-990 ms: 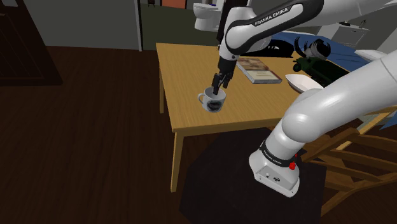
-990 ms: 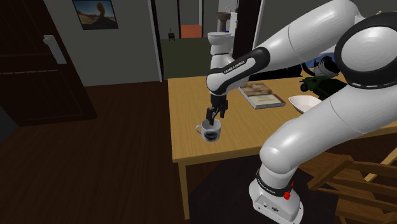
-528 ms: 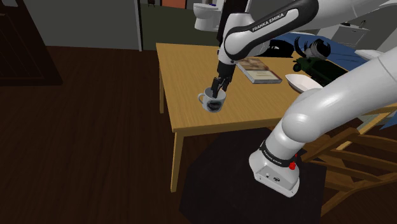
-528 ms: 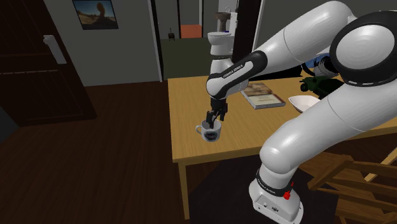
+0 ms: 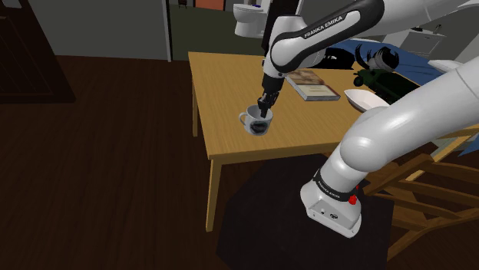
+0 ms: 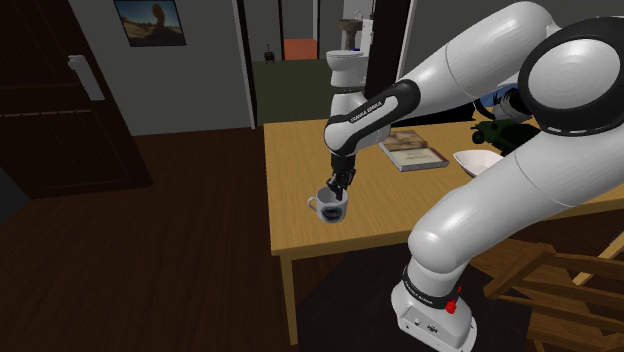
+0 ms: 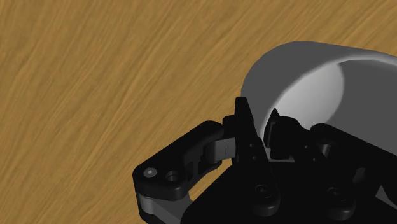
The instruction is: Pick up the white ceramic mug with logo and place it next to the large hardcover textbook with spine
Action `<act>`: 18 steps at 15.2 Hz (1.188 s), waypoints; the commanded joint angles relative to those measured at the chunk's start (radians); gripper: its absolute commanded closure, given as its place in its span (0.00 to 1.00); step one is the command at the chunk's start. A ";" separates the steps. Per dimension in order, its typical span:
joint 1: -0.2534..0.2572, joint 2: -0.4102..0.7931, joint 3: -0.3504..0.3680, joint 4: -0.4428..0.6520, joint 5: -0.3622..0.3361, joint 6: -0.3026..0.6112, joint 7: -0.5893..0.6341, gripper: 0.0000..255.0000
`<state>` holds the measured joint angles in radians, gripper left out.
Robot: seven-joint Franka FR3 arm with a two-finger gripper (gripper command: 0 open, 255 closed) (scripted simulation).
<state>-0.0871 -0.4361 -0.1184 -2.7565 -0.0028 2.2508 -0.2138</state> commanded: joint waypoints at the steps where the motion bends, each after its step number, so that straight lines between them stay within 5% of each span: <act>1: 0.000 0.000 0.000 0.000 0.000 0.000 0.000 1.00; 5: 0.000 0.000 0.000 0.000 0.000 0.000 0.000 1.00; 18: -0.004 -0.112 0.012 0.104 -0.005 -0.216 0.014 1.00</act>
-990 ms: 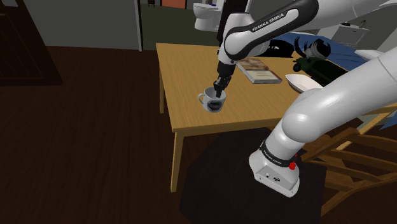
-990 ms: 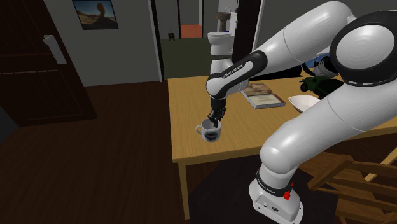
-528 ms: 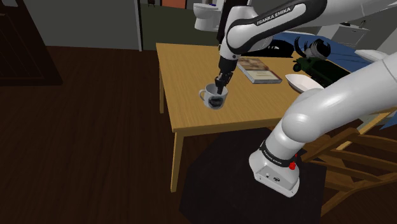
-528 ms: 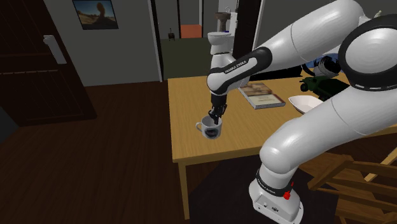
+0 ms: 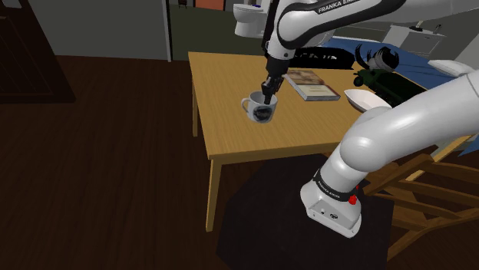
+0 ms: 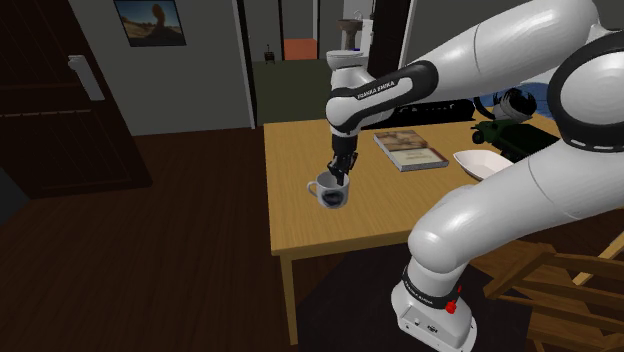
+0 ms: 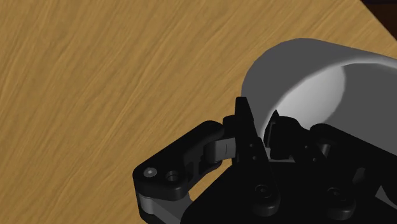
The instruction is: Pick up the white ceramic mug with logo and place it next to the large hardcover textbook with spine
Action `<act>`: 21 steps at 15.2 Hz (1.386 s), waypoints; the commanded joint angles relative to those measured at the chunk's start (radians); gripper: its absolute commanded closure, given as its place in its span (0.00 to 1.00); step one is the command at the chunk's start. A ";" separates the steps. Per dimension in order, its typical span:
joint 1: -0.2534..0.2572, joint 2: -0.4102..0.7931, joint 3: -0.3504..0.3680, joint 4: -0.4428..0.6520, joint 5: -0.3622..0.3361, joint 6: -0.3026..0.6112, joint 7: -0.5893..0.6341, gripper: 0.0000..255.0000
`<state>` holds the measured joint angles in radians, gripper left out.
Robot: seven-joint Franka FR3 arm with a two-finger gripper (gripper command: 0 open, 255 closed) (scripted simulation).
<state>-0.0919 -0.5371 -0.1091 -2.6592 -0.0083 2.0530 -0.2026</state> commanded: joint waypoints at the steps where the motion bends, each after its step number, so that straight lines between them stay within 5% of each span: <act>1: 0.000 -0.018 0.003 0.017 0.000 -0.034 0.004 1.00; 16: 0.001 -0.072 0.013 0.177 0.002 -0.249 0.013 1.00; 21: -0.060 -0.102 -0.086 0.167 -0.070 -0.269 -0.106 1.00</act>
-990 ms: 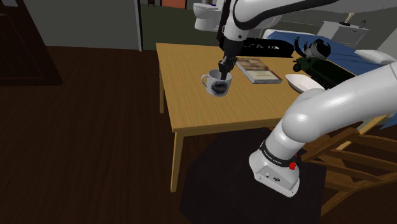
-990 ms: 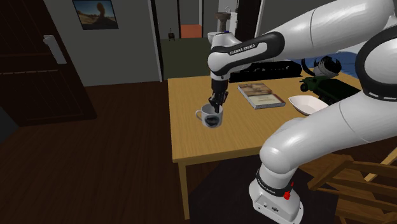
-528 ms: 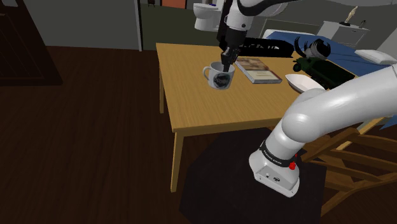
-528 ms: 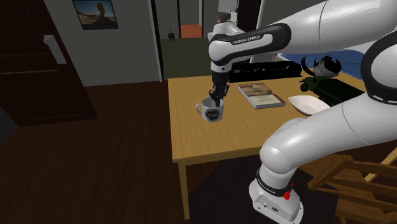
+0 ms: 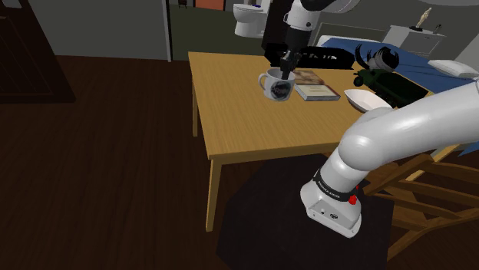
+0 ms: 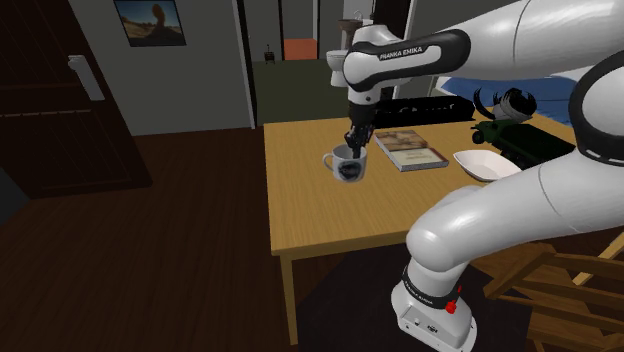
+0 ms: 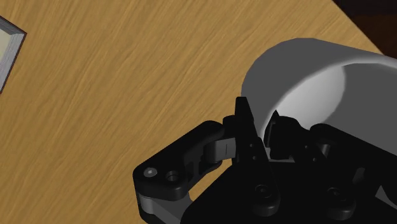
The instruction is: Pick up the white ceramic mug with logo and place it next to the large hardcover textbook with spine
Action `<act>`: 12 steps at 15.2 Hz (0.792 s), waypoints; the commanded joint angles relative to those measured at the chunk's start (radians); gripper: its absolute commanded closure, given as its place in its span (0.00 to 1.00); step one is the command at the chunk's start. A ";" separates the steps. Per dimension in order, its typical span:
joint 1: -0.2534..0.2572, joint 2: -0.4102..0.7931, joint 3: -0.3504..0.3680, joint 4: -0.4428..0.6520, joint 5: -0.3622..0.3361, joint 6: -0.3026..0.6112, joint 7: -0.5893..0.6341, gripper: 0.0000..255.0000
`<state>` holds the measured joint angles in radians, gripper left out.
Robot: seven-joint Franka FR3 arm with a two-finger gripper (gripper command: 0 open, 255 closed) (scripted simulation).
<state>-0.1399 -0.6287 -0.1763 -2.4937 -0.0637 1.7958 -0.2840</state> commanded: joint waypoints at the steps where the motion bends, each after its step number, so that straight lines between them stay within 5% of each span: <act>1: -0.024 -0.013 -0.038 0.002 -0.029 -0.015 -0.048 1.00; 12: -0.131 0.051 -0.269 0.093 -0.167 -0.021 -0.322 1.00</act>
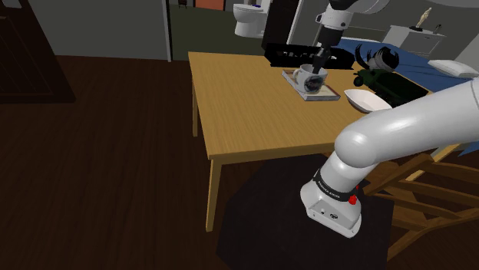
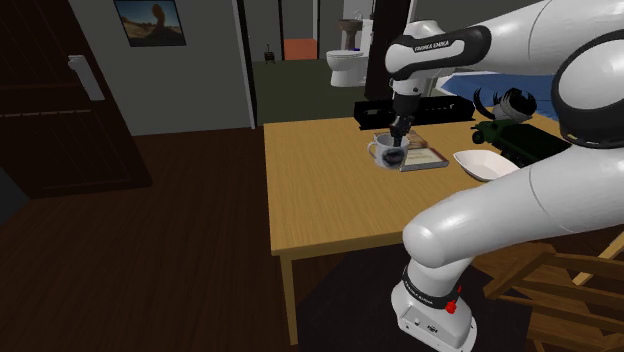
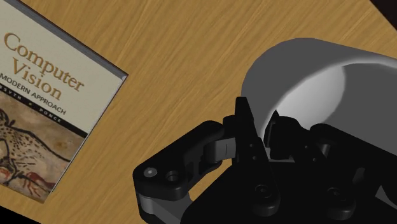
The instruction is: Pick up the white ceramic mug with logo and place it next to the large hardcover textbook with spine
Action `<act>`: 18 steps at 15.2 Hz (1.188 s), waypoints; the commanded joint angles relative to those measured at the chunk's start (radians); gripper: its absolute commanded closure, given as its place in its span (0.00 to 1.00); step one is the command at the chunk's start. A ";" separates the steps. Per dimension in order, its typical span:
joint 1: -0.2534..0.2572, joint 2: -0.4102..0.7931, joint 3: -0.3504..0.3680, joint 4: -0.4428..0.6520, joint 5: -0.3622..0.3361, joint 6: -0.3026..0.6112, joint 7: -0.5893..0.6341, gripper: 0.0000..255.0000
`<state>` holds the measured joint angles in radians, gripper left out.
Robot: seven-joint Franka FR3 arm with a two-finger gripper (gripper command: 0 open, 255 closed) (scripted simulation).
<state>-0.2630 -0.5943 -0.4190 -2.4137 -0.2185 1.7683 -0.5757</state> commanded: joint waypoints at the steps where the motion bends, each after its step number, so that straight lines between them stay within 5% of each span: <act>1: -0.014 0.030 -0.048 0.028 -0.021 0.008 -0.056 1.00; 6: -0.034 0.108 -0.152 0.111 -0.046 0.019 -0.180 1.00; 18: -0.035 0.153 -0.195 -0.016 -0.058 0.190 -0.184 1.00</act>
<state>-0.2999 -0.4496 -0.6106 -2.4221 -0.2777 1.9422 -0.7596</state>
